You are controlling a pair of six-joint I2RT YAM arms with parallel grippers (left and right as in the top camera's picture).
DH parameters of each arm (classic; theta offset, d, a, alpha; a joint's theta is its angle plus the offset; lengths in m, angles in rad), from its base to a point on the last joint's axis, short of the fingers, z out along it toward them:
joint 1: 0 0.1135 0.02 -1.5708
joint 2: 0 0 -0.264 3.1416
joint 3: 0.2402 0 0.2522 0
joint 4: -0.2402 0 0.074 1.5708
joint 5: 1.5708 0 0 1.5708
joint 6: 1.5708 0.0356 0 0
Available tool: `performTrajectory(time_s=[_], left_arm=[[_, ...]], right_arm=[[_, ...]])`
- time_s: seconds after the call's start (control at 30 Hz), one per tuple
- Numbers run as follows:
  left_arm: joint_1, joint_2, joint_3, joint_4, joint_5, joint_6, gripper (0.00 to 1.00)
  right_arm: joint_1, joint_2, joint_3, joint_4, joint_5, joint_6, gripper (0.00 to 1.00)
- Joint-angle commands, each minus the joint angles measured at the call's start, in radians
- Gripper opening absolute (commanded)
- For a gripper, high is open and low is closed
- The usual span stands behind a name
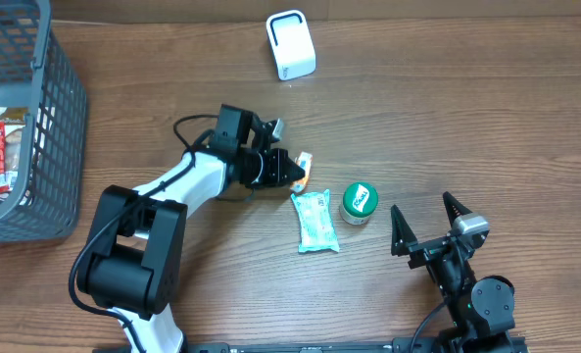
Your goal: Scan the item barcode
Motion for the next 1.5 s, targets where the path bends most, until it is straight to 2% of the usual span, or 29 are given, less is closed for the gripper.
performTrajectory(time_s=[0.0,0.17,0.27,0.5,0.63,0.97,1.17,1.47], left_arm=[[0.008,-0.024,-0.025,0.042,0.014,-0.028,0.04],[0.008,-0.024,-0.032,0.043,-0.08,-0.027,0.04],[0.011,-0.024,-0.032,0.044,-0.086,-0.027,0.05],[0.035,-0.024,-0.032,0.043,-0.082,-0.024,0.24],[0.058,-0.024,-0.031,0.043,-0.063,-0.019,0.27],[0.075,-0.024,-0.031,0.042,-0.047,-0.008,0.49],[0.077,-0.039,0.007,0.025,-0.062,-0.008,0.57],[0.01,-0.178,0.156,-0.245,-0.344,0.109,0.68]], right_arm=[[-0.006,-0.002,-0.011,0.002,0.006,-0.003,1.0],[-0.006,-0.002,-0.011,0.003,0.006,-0.003,1.0],[-0.006,-0.002,-0.011,0.003,0.006,-0.003,1.0],[-0.006,-0.002,-0.011,0.003,0.006,-0.003,1.0],[-0.006,-0.002,-0.011,0.003,0.006,-0.003,1.0],[-0.006,-0.002,-0.011,0.003,0.006,-0.003,1.0],[-0.006,-0.002,-0.011,0.003,0.006,-0.003,1.0],[-0.006,-0.002,-0.011,0.002,0.006,-0.003,1.0]])
